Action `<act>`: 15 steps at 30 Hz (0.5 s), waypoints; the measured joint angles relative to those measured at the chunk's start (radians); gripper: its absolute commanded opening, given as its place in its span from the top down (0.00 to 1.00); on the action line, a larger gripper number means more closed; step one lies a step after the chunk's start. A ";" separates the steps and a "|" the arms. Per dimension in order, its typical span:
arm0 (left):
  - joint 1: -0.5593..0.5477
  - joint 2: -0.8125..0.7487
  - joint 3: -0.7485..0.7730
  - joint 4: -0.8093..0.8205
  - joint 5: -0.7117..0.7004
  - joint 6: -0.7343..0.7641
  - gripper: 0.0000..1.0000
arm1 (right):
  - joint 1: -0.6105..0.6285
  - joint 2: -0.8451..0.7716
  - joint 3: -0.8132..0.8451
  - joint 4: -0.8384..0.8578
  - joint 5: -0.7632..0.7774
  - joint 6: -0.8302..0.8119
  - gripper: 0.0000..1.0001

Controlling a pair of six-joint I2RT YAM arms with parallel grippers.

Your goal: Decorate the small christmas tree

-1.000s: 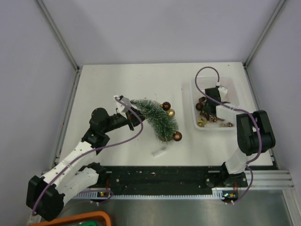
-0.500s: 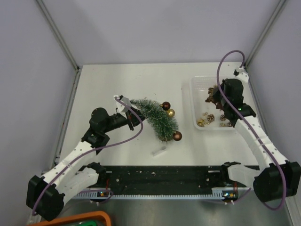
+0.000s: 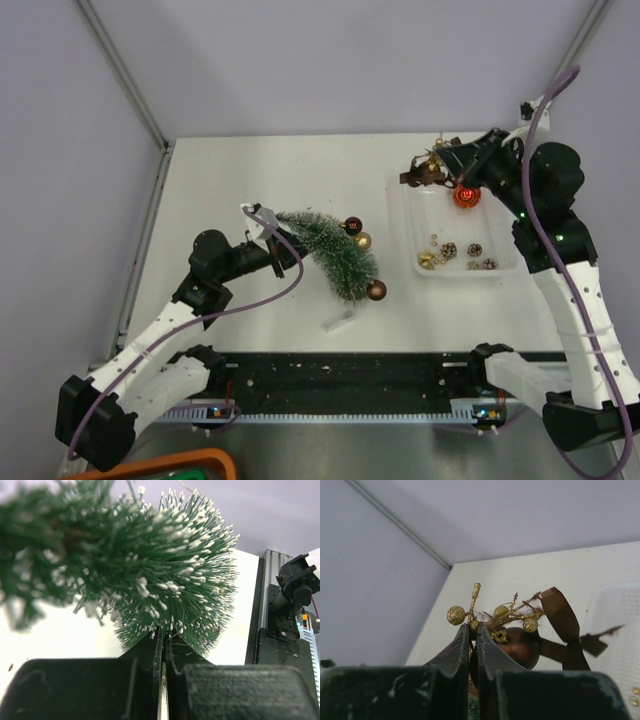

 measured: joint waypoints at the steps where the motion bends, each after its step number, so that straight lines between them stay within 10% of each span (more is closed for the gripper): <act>1: 0.000 0.000 0.000 0.000 0.000 0.000 1.00 | 0.006 -0.005 0.014 0.014 -0.042 0.010 1.00; 15: 0.000 0.001 0.000 0.000 0.000 0.000 1.00 | 0.346 0.029 0.027 0.150 -0.344 0.061 1.00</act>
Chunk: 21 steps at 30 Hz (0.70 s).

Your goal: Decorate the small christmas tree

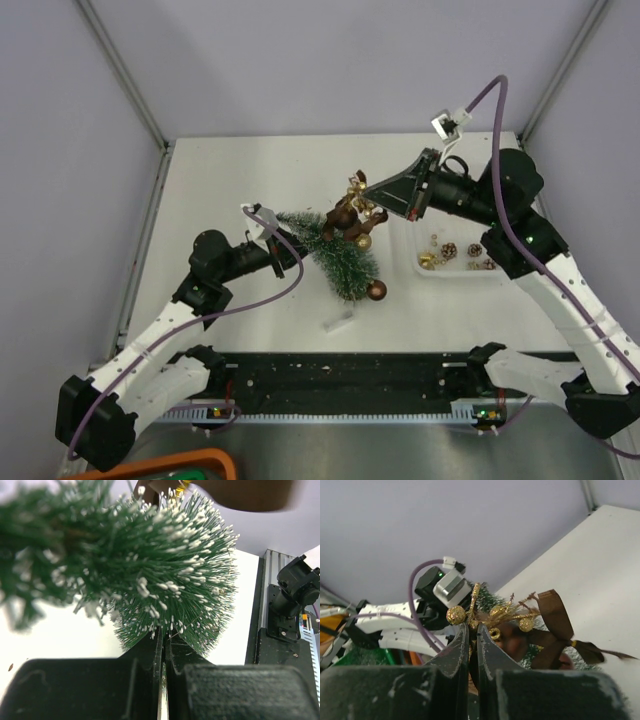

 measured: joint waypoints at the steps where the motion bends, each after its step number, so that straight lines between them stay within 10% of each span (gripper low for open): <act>1: 0.000 0.000 0.000 0.000 0.000 0.000 1.00 | 0.018 0.008 0.005 -0.002 -0.025 -0.009 1.00; 21: 0.000 0.009 0.004 0.001 0.001 0.000 1.00 | 0.150 0.204 0.045 -0.082 -0.216 -0.220 0.95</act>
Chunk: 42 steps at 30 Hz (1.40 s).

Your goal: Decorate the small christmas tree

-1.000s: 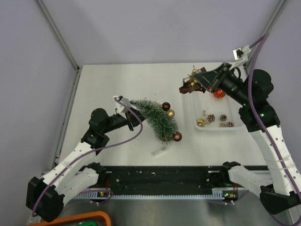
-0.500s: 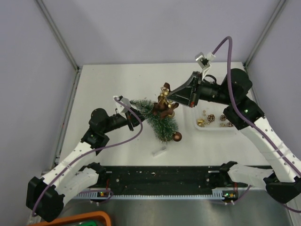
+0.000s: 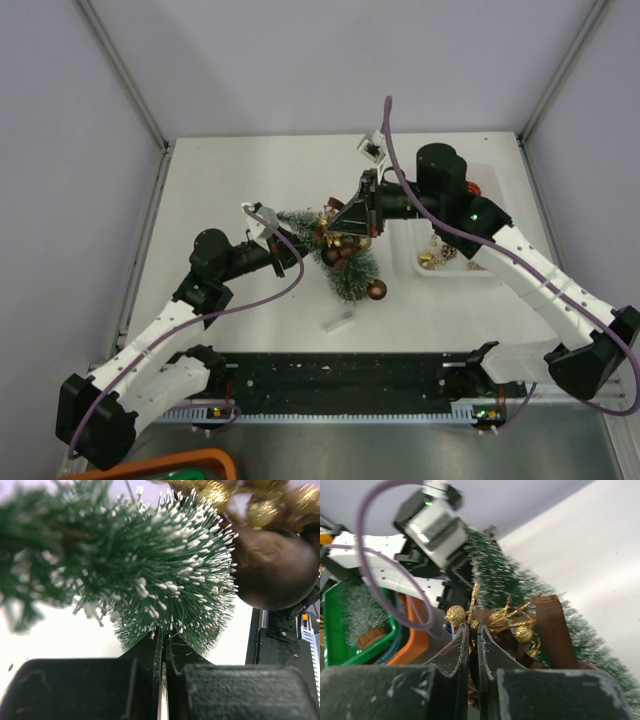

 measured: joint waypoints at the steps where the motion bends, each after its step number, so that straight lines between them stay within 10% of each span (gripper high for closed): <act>1: 0.000 0.000 0.002 -0.002 0.000 0.000 1.00 | 0.005 0.016 0.000 -0.016 0.021 -0.012 0.91; 28: 0.001 0.013 0.009 -0.007 0.004 0.002 1.00 | 0.123 -0.006 -0.041 -0.063 0.426 -0.161 0.29; 42: 0.001 0.013 0.009 -0.006 0.006 0.003 1.00 | 0.123 -0.127 -0.035 -0.192 0.475 -0.192 0.30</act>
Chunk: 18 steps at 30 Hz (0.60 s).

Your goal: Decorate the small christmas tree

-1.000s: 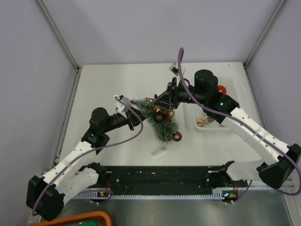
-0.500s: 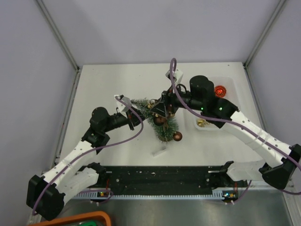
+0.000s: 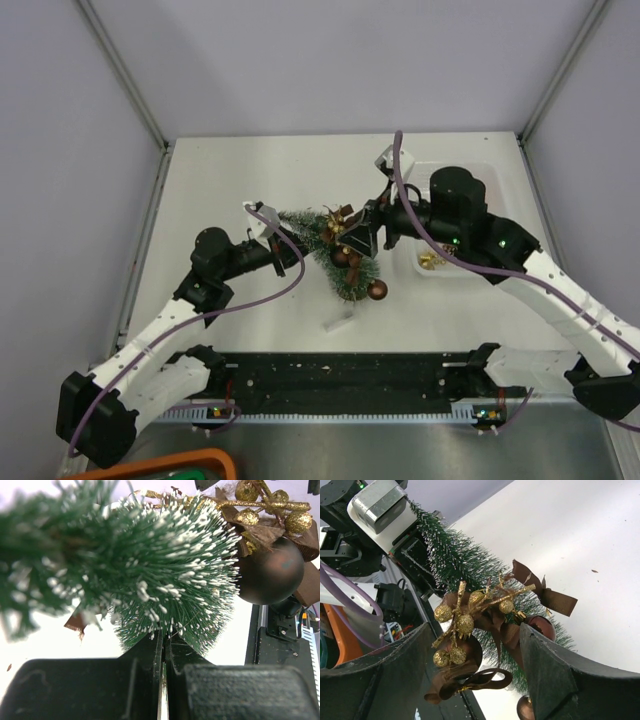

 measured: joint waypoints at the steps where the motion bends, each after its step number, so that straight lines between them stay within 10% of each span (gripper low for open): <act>1: 0.000 0.000 0.000 0.000 0.000 0.000 1.00 | 0.000 -0.003 0.000 -0.002 0.002 0.000 0.30; 12: 0.000 0.000 0.000 0.000 0.000 0.002 1.00 | -0.029 -0.042 0.066 -0.059 0.198 -0.010 0.28; 18: 0.000 0.000 0.000 0.000 0.000 0.009 1.00 | -0.352 0.013 0.093 -0.045 0.352 0.060 0.24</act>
